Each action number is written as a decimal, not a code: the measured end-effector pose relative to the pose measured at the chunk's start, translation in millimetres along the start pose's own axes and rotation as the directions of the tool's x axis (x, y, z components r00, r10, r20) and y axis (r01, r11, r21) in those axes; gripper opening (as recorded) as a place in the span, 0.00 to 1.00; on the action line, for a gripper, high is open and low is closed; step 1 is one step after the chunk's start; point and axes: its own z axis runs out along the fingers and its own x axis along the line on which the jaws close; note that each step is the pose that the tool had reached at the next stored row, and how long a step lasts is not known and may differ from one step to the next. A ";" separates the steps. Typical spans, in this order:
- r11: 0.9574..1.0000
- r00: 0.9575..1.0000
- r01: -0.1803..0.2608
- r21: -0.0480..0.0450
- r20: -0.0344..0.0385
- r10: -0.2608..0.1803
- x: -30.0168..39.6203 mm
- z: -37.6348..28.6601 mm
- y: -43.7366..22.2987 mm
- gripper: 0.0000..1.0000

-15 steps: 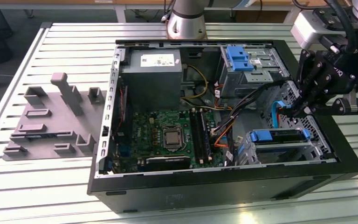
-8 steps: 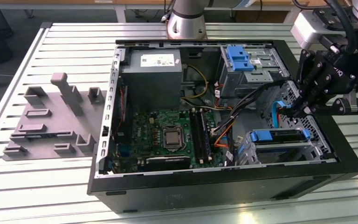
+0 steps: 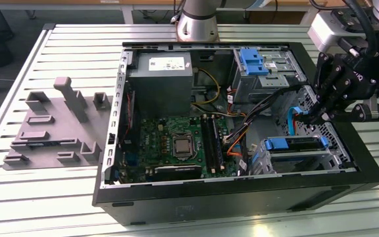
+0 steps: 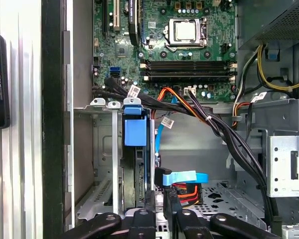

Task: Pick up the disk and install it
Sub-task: 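Insert the first disk wire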

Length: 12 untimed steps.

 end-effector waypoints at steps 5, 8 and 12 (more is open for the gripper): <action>1.000 1.000 0.000 0.001 0.000 0.000 0.0 1.1 0.0 0.31; 1.000 1.000 0.000 0.001 0.000 0.000 -0.2 1.7 0.0 0.31; 1.000 1.000 0.000 0.001 0.000 0.000 -0.2 2.3 0.0 0.31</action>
